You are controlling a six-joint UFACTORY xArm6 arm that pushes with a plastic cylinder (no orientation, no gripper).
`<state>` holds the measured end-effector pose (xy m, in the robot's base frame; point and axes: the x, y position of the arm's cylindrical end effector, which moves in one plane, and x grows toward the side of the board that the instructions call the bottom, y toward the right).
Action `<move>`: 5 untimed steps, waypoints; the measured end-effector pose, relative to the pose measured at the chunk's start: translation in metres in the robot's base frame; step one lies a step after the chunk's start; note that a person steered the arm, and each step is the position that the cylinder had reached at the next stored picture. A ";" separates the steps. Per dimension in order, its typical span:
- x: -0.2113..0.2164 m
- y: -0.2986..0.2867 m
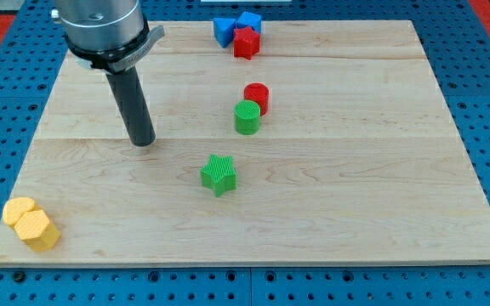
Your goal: Move green star towards the center
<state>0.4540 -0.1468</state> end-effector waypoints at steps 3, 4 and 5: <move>0.121 -0.013; 0.122 0.035; 0.107 0.061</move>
<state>0.5614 -0.0854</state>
